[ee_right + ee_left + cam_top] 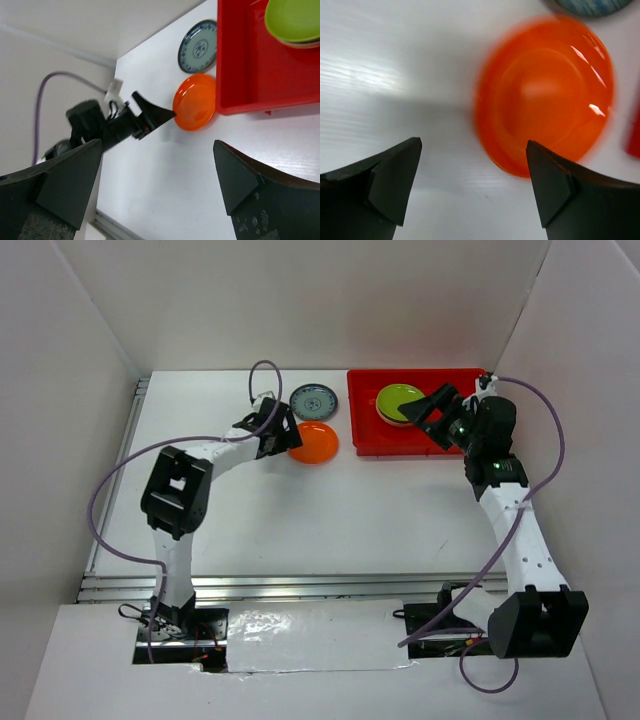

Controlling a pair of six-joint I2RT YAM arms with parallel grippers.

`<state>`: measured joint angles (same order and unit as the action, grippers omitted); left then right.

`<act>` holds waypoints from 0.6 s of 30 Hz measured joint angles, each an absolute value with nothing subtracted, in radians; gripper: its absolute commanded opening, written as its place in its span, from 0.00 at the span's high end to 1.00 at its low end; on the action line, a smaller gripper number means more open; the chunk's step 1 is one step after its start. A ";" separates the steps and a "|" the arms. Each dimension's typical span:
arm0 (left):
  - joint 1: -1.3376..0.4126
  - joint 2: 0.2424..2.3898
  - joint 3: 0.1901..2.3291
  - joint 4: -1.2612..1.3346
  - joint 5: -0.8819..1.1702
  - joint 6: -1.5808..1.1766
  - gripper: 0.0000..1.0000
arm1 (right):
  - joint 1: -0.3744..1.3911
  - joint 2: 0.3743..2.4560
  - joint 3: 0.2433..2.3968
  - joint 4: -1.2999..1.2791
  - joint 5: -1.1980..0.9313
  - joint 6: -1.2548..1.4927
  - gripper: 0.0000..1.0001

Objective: Place the plates into the plastic bin on the countertop

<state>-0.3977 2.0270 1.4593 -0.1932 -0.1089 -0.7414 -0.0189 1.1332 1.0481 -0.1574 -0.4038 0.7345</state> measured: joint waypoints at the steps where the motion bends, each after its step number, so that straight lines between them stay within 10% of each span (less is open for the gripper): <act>1: -0.414 2.041 1.465 -0.199 -0.241 -0.739 0.04 | -0.017 1.116 1.030 -0.159 -0.417 0.735 0.00; 6: -0.388 2.096 1.488 -0.200 -0.105 -0.764 0.30 | -0.015 1.016 1.003 -0.171 -0.470 0.736 0.00; 11: -0.387 2.139 1.540 -0.189 -0.065 -0.766 0.34 | -0.015 0.898 1.002 -0.177 -0.494 0.735 0.00; 14: -0.387 2.149 1.545 -0.190 -0.056 -0.774 0.79 | -0.015 0.844 1.002 -0.182 -0.496 0.735 0.00; 18: -0.386 2.166 1.568 -0.192 -0.038 -0.781 0.88 | -0.015 0.826 1.002 -0.187 -0.511 0.735 0.00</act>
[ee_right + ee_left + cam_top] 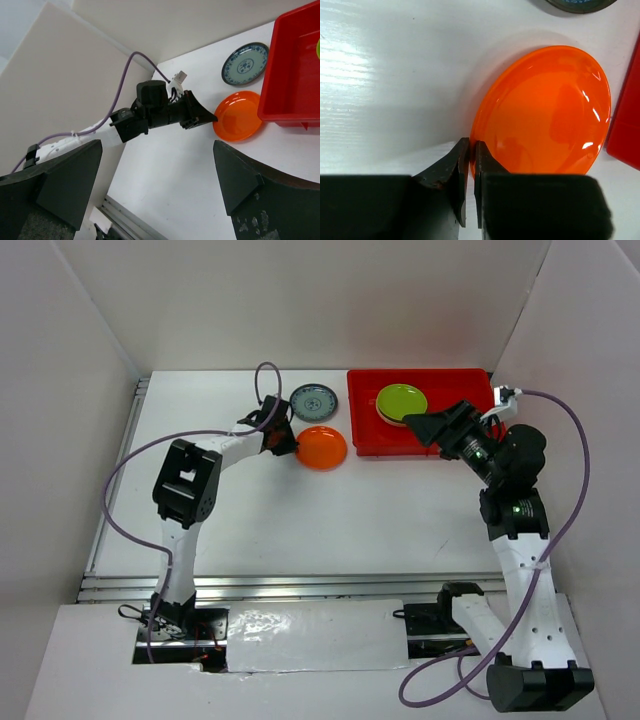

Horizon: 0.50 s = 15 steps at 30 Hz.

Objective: Place the plates into the plastic bin on the countertop

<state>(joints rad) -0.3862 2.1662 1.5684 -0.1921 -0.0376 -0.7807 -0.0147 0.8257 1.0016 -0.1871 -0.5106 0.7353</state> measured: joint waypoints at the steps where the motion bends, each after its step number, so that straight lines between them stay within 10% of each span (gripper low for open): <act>1: -0.386 2.170 1.575 -0.194 -0.038 -0.781 1.00 | -0.015 0.826 0.999 -0.187 -0.516 0.735 0.00; 15: -0.371 1.833 1.296 -0.261 -0.136 -0.777 1.00 | 0.015 0.940 0.922 -0.155 -0.553 0.736 0.00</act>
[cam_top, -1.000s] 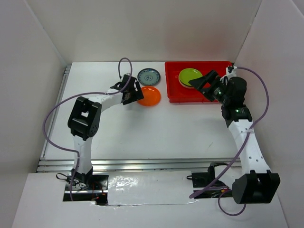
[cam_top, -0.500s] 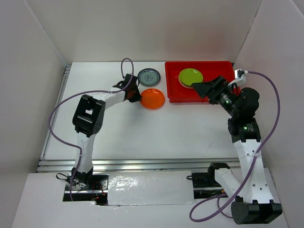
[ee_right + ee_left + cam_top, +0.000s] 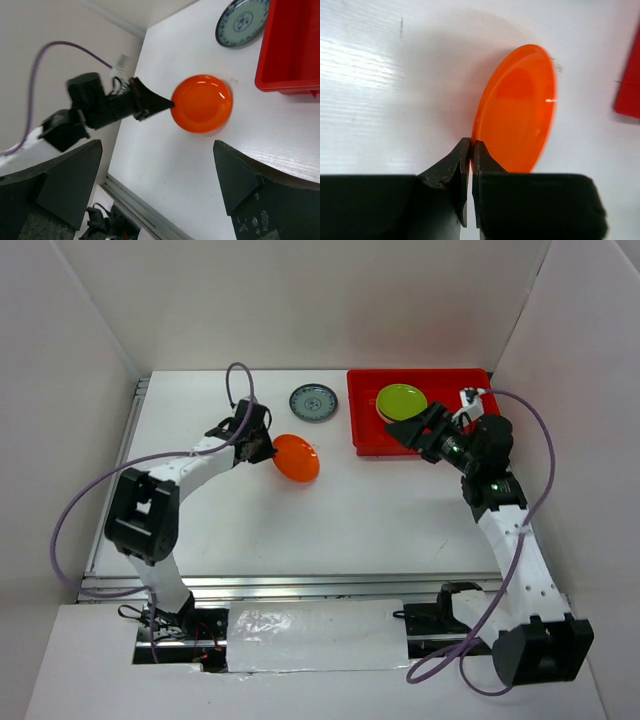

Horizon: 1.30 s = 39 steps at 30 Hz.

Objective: Place the plates into the plastic bin on the countertop

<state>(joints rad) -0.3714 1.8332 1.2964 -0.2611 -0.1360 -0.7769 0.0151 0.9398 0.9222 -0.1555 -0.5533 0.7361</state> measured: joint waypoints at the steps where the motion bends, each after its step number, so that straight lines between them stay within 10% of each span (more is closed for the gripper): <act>1: -0.370 1.788 1.279 -0.262 -0.135 -0.766 1.00 | 0.035 0.972 0.922 -0.140 -0.557 0.733 0.00; 17: -0.303 1.369 1.169 -0.263 0.121 -0.725 1.00 | 0.295 1.611 0.930 0.209 -0.682 0.723 0.01; 25: -0.228 1.357 1.138 -0.257 0.192 -0.711 1.00 | 0.355 1.682 0.987 0.316 -0.681 0.764 0.25; 39: -0.192 1.357 1.113 -0.239 0.239 -0.737 1.00 | 0.362 1.664 0.928 0.487 -0.659 0.880 0.25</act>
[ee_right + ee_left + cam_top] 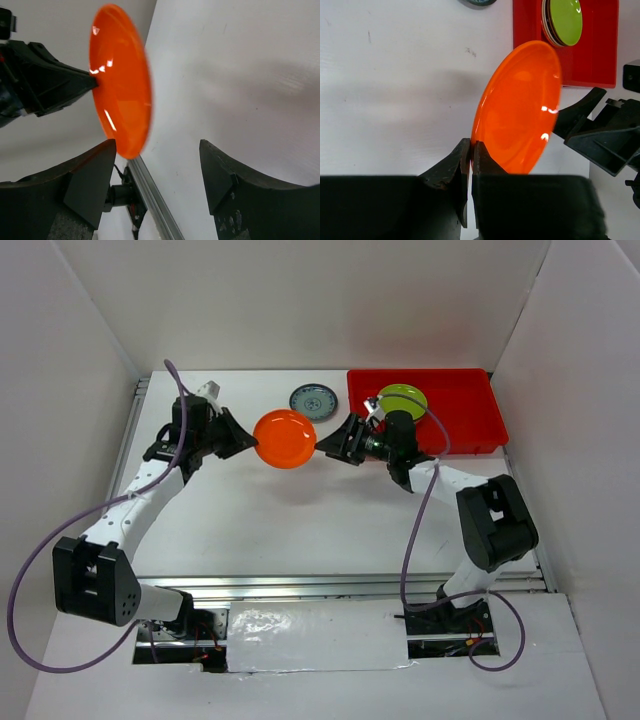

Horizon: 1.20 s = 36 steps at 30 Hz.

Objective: Place the plates into the plastic bin on the countertop

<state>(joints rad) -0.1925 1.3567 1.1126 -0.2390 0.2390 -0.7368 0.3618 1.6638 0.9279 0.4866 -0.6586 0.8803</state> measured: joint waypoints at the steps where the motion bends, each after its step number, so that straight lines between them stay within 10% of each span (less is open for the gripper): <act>1: -0.192 1.356 1.108 -0.239 0.244 -0.739 1.00 | 0.363 1.654 0.922 0.488 -0.655 0.884 0.25; 16: -0.185 1.325 1.084 -0.241 0.266 -0.767 1.00 | 0.379 1.654 0.975 0.494 -0.591 0.917 0.30; 20: -0.185 1.325 1.084 -0.243 0.271 -0.767 1.00 | 0.405 1.700 1.018 0.486 -0.603 0.921 0.78; 26: -0.176 1.325 1.085 -0.231 0.279 -0.767 1.00 | 0.418 1.766 1.076 0.481 -0.607 0.927 1.00; 28: -0.175 1.327 1.087 -0.230 0.280 -0.767 0.75 | 0.419 1.776 1.075 0.473 -0.599 0.928 1.00; 29: -0.173 1.330 1.087 -0.231 0.279 -0.768 0.22 | 0.419 1.776 1.075 0.463 -0.590 0.929 1.00; 30: -0.173 1.333 1.087 -0.232 0.279 -0.768 0.01 | 0.416 1.773 1.075 0.451 -0.577 0.928 1.00; 36: -0.155 1.337 1.087 -0.239 0.190 -0.813 0.01 | 0.283 1.700 1.051 0.328 -0.395 0.992 1.00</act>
